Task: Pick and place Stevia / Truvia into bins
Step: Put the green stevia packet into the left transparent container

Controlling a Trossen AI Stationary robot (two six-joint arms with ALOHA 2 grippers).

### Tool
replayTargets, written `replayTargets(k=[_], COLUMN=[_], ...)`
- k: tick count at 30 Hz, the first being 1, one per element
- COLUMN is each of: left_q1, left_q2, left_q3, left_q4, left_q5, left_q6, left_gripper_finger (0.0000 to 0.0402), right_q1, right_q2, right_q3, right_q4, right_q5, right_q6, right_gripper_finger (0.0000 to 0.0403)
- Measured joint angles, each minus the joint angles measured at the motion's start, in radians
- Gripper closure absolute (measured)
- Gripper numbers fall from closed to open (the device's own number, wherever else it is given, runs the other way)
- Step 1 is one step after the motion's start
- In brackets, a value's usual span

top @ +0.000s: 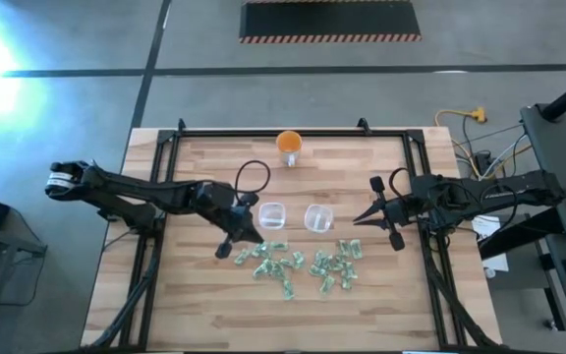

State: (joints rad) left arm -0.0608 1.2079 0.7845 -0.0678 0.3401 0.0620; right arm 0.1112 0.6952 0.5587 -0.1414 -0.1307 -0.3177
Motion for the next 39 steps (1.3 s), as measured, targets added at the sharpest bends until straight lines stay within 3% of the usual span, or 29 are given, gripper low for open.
replayTargets(k=[6, 14, 16, 20, 22, 31, 39], left_q1=[0.0, -0.005, -0.033, -0.141, -0.185, -0.3, -0.414], left_q2=[0.003, 0.085, 0.115, 0.179, 0.203, 0.205, 0.168], left_q3=[0.0, 0.023, 0.053, 0.072, 0.073, 0.075, 0.075], left_q4=[0.008, -0.08, -0.18, -0.31, -0.316, -0.309, -0.311], left_q5=[-0.022, -0.242, -0.396, -0.803, -0.89, -0.926, -0.889], left_q6=[0.0, 0.032, 0.03, 0.026, 0.025, -0.022, -0.135], left_gripper_finger=[0.0402, 0.0402, 0.0402, 0.0402, 0.0402, 0.0402, 0.0396], right_q1=[0.0, 0.0, 0.0, 0.0, 0.0, 0.0, 0.015], right_q2=[0.0, 0.0, 0.0, 0.0, 0.0, 0.0, 0.0], right_q3=[0.0, 0.0, 0.0, 0.0, 0.0, 0.003, 0.003], right_q4=[-0.001, -0.001, -0.002, -0.002, -0.002, 0.0, -0.032], right_q5=[0.0, 0.002, 0.002, 0.002, 0.002, 0.002, 0.001], right_q6=[0.0, 0.003, 0.002, 0.003, 0.002, -0.004, 0.029], right_gripper_finger=[0.038, 0.038, 0.038, 0.0381, 0.038, 0.038, 0.0379])
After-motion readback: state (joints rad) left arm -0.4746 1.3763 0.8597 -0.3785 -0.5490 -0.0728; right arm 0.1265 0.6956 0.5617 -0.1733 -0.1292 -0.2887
